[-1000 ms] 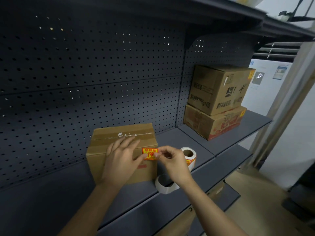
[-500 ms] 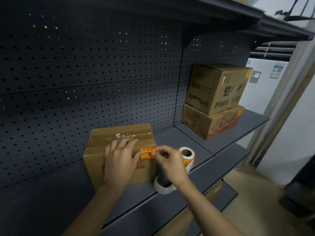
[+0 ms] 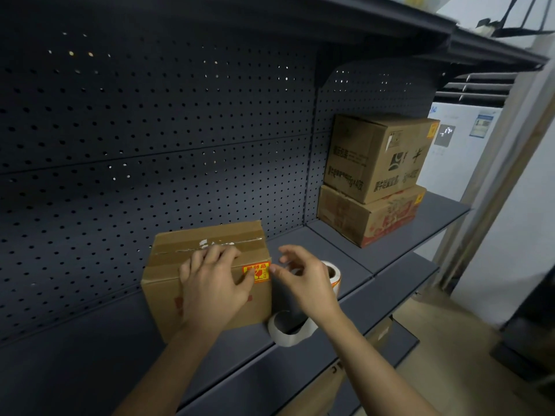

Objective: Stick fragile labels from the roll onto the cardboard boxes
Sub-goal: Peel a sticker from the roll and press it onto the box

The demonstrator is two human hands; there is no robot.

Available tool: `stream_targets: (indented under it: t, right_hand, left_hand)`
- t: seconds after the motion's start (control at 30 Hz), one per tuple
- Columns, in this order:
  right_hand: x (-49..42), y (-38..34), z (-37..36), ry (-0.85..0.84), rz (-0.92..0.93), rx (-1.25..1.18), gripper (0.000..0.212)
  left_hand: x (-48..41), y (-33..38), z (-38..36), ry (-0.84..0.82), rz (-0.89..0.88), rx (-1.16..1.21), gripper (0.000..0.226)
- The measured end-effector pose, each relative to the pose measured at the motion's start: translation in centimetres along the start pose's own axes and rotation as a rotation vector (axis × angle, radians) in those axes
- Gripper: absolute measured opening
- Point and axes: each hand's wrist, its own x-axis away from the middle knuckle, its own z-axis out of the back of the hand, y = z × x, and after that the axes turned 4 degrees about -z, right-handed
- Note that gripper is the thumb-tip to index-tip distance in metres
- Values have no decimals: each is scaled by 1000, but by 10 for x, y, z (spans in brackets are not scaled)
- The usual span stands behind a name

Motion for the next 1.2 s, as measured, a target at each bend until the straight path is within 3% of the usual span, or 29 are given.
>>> stream_targets:
  t: [0.2, 0.7, 1.2]
  right_hand:
    - [-3, -3, -6, -34, 104, 125, 27]
    - [1, 7, -8, -102, 135, 190, 38]
    - [3, 8, -14, -53, 160, 213, 38]
  left_hand:
    - [2, -2, -5, 40, -24, -17, 45]
    - [8, -6, -5, 0, -95, -115, 58]
    - [6, -4, 1, -73, -69, -117, 60]
